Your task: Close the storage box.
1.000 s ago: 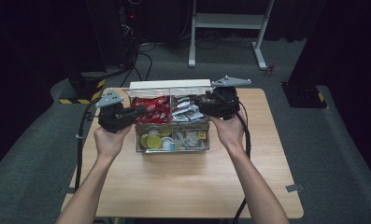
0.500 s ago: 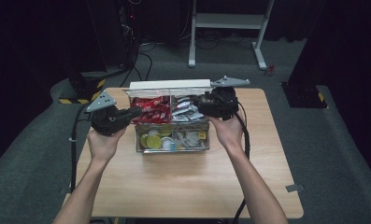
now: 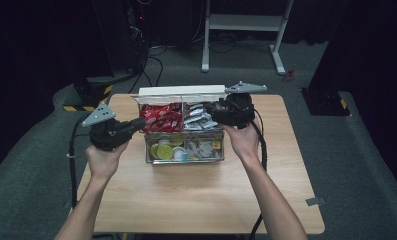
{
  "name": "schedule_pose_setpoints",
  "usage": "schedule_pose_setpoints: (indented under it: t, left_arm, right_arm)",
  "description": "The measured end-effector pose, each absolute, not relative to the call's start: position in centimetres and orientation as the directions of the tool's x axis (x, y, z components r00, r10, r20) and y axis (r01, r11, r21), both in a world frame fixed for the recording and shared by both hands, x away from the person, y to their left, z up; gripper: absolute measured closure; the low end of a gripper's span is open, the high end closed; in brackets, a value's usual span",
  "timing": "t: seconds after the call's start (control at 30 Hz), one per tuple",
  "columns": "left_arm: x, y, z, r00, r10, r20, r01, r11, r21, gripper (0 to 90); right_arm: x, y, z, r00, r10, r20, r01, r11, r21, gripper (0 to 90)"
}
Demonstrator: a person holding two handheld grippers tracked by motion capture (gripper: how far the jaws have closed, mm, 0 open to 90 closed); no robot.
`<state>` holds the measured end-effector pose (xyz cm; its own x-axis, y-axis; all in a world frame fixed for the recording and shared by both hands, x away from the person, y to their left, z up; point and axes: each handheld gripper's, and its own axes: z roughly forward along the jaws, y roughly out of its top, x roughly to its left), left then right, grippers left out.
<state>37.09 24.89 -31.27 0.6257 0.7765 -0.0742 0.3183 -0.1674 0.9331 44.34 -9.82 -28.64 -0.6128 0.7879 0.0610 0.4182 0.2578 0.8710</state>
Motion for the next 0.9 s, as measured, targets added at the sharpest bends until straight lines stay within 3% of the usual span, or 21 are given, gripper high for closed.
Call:
schedule_pose_setpoints:
  t: [0.9]
  left_arm:
    - [34.9,27.4,-31.5,0.632,0.770,-0.087,0.287,-0.128,0.949,85.8]
  right_arm:
    - [44.3,-9.6,-28.7,-0.608,0.791,0.065,0.422,0.253,0.870,44.9]
